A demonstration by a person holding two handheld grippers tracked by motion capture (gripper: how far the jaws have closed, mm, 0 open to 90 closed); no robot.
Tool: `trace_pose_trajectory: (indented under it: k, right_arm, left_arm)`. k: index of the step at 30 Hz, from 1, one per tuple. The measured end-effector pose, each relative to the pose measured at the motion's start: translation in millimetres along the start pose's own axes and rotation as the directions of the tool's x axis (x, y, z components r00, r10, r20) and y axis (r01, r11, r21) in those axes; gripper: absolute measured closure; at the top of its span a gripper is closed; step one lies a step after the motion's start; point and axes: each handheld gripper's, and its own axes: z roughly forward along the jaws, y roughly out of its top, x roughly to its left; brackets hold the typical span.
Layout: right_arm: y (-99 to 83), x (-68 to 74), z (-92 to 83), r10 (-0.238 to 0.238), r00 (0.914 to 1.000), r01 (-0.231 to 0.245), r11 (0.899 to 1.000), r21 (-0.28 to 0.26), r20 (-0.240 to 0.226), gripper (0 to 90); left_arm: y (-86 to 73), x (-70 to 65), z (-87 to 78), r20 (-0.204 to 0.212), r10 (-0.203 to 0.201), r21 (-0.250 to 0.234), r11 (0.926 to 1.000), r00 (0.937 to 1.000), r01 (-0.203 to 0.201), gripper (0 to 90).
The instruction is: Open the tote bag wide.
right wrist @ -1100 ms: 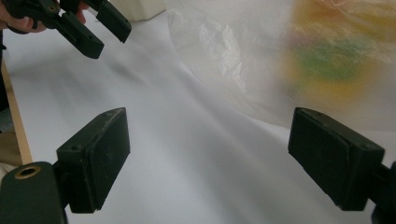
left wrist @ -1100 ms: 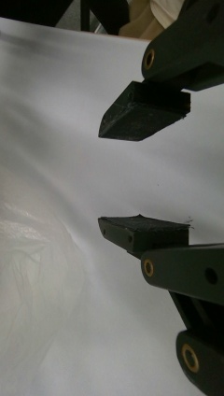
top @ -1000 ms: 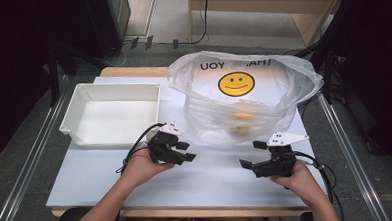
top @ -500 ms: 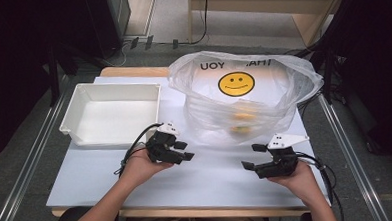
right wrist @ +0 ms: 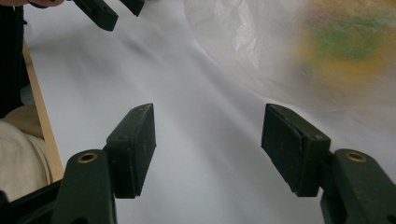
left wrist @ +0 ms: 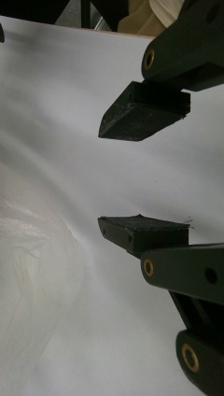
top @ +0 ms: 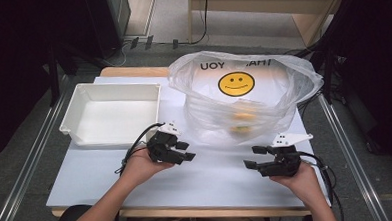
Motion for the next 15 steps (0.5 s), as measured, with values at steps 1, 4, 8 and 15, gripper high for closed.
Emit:
trace_pose_trajectory:
  k: [1, 4, 8, 15]
  right_arm:
    - [-0.2, -0.1, -0.4, -0.002, 1.0000, 0.002, 1.000, 0.000, 0.003, 36.7]
    - [-0.4, -0.2, -1.6, 0.000, 1.0000, 0.000, 1.000, -0.001, -0.001, 37.8]
    - [-0.1, -0.9, -3.2, 0.007, 1.0000, -0.007, 1.000, -0.001, -0.004, 38.6]
    - [0.3, -0.4, -7.7, 0.002, 1.0000, -0.002, 1.000, 0.003, 0.006, 40.4]
  left_arm:
    - [0.2, 0.2, 0.1, 0.003, -0.001, 0.002, 1.0000, 1.0000, 0.001, 51.3]
    - [0.7, 0.7, 0.4, 0.005, -0.004, -0.001, 1.0000, 1.0000, 0.004, 51.8]
    - [1.3, 1.3, -0.1, 0.012, -0.005, 0.000, 1.0000, 0.9999, 0.005, 52.6]
    - [2.9, 1.8, -1.6, 0.026, -0.014, -0.002, 0.9999, 0.9996, 0.014, 55.4]
